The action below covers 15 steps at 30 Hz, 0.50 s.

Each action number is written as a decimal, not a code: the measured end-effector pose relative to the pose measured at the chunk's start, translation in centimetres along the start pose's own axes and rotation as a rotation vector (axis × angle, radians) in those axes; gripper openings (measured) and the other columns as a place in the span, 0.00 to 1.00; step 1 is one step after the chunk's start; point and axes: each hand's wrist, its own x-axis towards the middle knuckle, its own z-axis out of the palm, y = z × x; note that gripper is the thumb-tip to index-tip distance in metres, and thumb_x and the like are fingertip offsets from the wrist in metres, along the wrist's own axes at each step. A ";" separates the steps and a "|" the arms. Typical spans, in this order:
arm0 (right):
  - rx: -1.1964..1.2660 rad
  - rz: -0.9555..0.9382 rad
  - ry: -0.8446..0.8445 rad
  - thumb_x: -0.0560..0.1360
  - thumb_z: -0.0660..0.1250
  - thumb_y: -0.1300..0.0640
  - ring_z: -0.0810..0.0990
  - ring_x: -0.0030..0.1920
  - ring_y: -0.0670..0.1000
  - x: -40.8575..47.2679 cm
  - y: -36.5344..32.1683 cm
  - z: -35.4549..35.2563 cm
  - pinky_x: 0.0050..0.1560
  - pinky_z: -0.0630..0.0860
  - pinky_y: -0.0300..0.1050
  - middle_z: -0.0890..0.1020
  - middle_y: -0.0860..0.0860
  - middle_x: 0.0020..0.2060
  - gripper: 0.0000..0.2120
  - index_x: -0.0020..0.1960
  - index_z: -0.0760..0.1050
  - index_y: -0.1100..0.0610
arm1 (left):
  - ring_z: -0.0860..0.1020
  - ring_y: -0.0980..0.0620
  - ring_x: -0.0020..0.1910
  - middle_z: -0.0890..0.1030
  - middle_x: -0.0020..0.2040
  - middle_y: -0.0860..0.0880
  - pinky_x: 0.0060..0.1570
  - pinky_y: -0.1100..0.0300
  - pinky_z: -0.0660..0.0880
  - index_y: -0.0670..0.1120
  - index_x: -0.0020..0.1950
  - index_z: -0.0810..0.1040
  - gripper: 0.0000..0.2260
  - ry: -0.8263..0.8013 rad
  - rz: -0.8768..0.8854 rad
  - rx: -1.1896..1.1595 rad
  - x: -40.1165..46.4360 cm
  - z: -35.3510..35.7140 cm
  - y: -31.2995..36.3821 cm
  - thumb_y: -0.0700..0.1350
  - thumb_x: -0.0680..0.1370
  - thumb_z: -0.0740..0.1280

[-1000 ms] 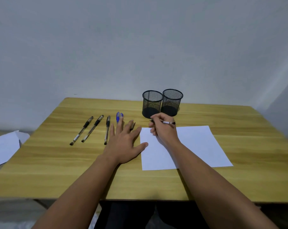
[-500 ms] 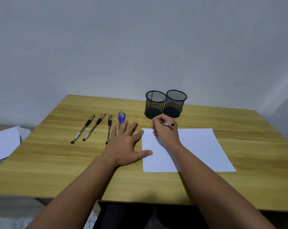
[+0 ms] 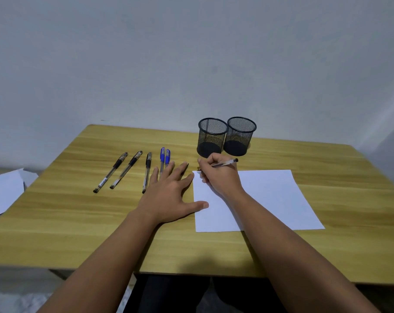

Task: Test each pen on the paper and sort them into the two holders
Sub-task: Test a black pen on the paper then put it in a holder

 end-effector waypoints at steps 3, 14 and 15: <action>-0.045 -0.001 0.006 0.81 0.74 0.57 0.78 0.29 0.57 -0.1 -0.1 -0.1 0.36 0.77 0.51 0.80 0.69 0.33 0.18 0.33 0.76 0.56 | 0.43 0.50 0.83 0.50 0.84 0.57 0.79 0.37 0.43 0.59 0.80 0.61 0.47 -0.005 -0.001 0.001 0.0 0.0 0.0 0.82 0.67 0.53; -0.251 -0.038 0.013 0.77 0.72 0.52 0.77 0.27 0.54 -0.4 -0.1 0.2 0.32 0.74 0.53 0.79 0.59 0.26 0.16 0.33 0.75 0.56 | 0.43 0.50 0.83 0.49 0.84 0.56 0.79 0.38 0.44 0.60 0.81 0.60 0.46 -0.006 -0.004 0.004 0.1 -0.1 0.0 0.82 0.67 0.54; -0.235 -0.032 0.024 0.76 0.71 0.54 0.77 0.27 0.55 -0.4 -0.2 0.1 0.32 0.74 0.52 0.79 0.60 0.26 0.16 0.32 0.74 0.56 | 0.43 0.50 0.83 0.50 0.84 0.56 0.79 0.38 0.44 0.60 0.80 0.61 0.46 -0.003 -0.004 0.000 0.1 0.0 0.0 0.82 0.67 0.54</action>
